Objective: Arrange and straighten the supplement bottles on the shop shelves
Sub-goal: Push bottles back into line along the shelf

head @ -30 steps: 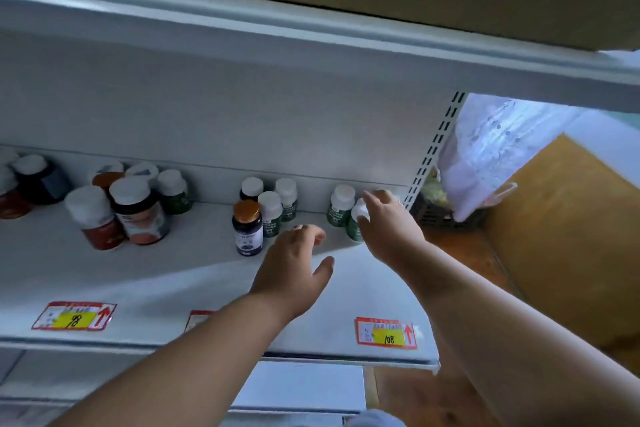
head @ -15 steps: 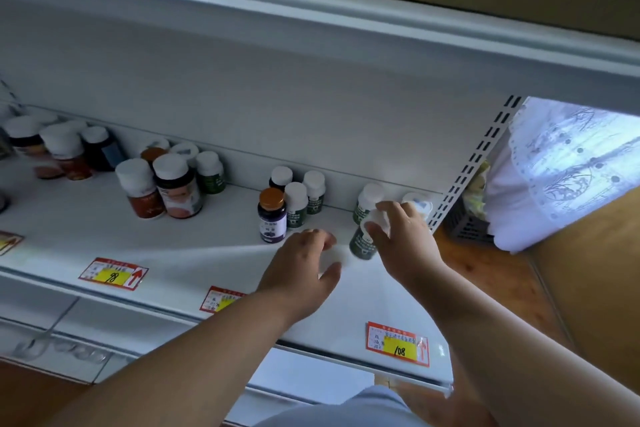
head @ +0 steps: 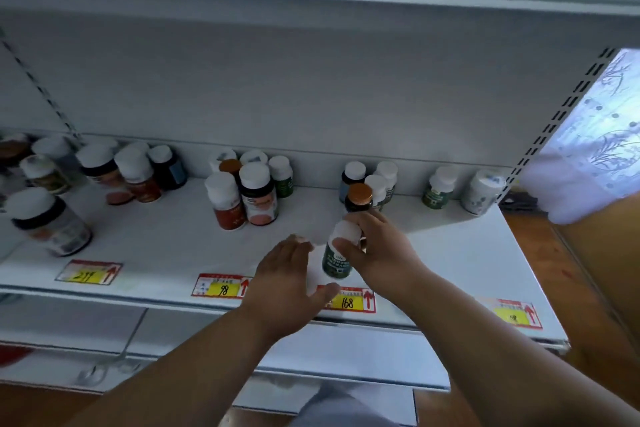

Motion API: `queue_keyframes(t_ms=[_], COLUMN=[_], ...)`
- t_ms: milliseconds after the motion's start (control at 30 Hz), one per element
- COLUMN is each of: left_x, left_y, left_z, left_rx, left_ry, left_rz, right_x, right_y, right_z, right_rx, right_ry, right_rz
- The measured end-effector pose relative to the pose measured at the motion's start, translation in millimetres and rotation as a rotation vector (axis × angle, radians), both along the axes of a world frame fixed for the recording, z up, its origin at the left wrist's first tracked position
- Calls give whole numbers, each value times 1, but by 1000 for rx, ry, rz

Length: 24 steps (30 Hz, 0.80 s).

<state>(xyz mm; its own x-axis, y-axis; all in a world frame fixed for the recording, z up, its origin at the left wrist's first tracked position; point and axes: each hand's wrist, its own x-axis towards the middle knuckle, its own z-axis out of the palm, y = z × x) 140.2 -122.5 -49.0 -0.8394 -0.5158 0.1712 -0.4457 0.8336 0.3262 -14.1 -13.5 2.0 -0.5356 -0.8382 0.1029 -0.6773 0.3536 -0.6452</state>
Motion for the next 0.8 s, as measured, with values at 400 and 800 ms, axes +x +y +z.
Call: queue_keyframes(t_ms=[400, 800], left_x=[6, 15], left_y=[-17, -16], left_z=[-31, 17], left_rx=[-54, 82], left_ry=[-176, 123], left_rz=[-109, -49], right_x=[40, 40], right_y=[-22, 2], right_z=[-8, -9], right_rx=[26, -157], right_ry=[4, 22], right_rz=[-16, -185])
